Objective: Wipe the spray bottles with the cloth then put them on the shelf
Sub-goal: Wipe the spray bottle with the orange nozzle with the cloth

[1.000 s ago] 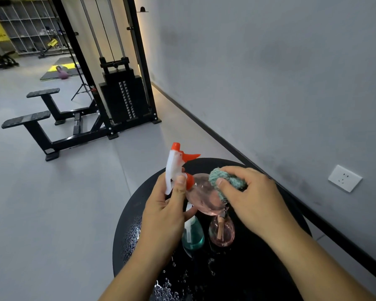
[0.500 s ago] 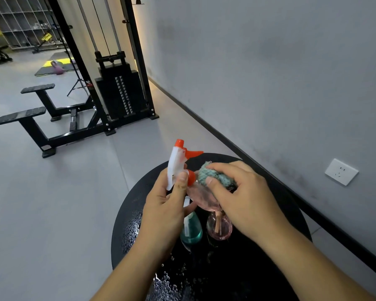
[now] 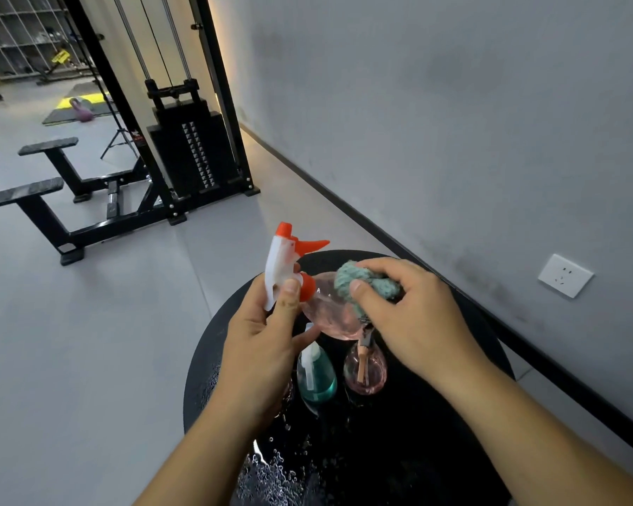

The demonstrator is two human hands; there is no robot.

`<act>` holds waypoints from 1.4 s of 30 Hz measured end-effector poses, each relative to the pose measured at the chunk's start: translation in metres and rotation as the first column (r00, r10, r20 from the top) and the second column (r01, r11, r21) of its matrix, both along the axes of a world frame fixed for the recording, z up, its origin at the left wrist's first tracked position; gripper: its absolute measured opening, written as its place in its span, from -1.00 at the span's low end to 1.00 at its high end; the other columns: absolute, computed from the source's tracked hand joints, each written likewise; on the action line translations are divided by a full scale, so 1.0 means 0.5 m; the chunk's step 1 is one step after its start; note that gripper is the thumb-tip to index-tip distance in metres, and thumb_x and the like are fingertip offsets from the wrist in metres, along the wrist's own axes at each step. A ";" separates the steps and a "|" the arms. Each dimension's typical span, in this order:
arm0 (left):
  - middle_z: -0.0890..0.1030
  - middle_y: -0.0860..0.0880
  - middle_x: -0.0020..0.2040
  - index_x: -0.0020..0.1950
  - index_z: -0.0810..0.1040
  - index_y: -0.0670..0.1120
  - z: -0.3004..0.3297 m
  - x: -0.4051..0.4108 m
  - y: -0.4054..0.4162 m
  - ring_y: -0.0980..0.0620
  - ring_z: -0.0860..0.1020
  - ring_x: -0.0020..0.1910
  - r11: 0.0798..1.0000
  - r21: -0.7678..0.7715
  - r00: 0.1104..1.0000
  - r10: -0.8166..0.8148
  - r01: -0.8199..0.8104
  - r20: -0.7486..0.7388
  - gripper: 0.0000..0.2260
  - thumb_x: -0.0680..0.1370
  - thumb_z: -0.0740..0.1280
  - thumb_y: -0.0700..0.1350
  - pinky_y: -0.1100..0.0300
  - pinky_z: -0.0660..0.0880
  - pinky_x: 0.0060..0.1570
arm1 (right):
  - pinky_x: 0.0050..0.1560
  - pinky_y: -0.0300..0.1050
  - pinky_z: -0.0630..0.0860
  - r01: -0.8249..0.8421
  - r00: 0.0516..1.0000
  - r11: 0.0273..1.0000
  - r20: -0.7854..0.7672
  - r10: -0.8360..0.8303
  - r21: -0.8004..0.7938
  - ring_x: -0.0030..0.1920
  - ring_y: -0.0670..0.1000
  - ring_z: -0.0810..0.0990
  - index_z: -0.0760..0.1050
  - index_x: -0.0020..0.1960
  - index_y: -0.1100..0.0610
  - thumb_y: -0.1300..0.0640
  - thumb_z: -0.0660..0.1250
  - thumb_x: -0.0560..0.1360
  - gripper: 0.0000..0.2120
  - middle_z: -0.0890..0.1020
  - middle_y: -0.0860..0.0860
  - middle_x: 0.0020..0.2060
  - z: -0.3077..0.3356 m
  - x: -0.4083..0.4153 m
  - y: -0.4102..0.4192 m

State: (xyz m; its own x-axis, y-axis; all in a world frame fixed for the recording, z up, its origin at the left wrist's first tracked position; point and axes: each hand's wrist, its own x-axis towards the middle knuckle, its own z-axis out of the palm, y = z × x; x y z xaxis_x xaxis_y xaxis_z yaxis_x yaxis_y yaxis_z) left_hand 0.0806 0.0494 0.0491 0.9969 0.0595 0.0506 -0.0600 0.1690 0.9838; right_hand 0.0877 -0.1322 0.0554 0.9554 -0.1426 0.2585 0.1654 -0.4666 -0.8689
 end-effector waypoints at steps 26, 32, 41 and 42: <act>0.76 -0.01 -0.01 0.20 0.67 0.00 0.004 -0.013 -0.022 0.01 0.78 0.00 0.990 0.070 0.991 0.117 -0.121 0.059 -0.81 0.64 0.39 0.04 -0.01 0.75 -0.12 | -0.07 -0.61 0.41 -0.003 0.993 0.999 0.117 0.008 -0.043 0.09 -0.33 0.56 0.67 0.14 -0.10 0.10 0.50 0.53 -0.79 0.61 -0.22 0.05 0.013 -0.023 0.027; 0.74 -0.09 0.01 0.04 0.65 0.05 -0.011 -0.004 -0.019 -0.11 0.77 0.04 0.983 0.009 0.983 0.184 -0.184 -0.009 -0.89 0.64 0.42 0.06 -0.13 0.75 -0.11 | -0.12 -0.57 0.43 0.056 0.996 0.998 0.062 -0.056 0.003 0.03 -0.32 0.58 0.66 0.07 -0.08 0.13 0.50 0.52 -0.83 0.63 -0.19 0.03 0.004 -0.012 0.014; 0.72 -0.16 0.09 0.01 0.64 0.06 -0.010 0.000 -0.018 -0.18 0.75 0.12 0.977 -0.066 0.979 0.201 -0.202 -0.014 -0.86 0.62 0.43 0.11 -0.20 0.73 -0.02 | -0.26 -0.49 0.51 0.078 0.996 0.995 -0.035 -0.076 0.069 -0.13 -0.32 0.65 0.66 0.03 -0.08 0.08 0.47 0.55 -0.91 0.71 -0.19 -0.09 0.004 0.001 -0.012; 0.71 -0.17 0.09 0.01 0.64 0.05 -0.010 -0.001 -0.019 -0.20 0.74 0.12 0.977 -0.072 0.980 0.200 -0.200 -0.014 -0.86 0.62 0.43 0.11 -0.20 0.73 -0.03 | -0.22 -0.46 0.54 0.084 0.996 0.994 -0.027 -0.082 0.066 -0.10 -0.30 0.65 0.65 0.05 -0.10 0.07 0.47 0.55 -0.90 0.70 -0.20 -0.06 0.002 0.001 -0.012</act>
State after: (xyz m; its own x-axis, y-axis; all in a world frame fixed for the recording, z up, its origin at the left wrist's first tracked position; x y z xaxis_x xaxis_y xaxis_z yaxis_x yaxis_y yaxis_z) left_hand 0.0801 0.0399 0.0441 0.9649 0.2608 0.0319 -0.0930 0.2253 0.9699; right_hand 0.0883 -0.1381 0.0565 0.9455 -0.2377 0.2226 0.1071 -0.4186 -0.9018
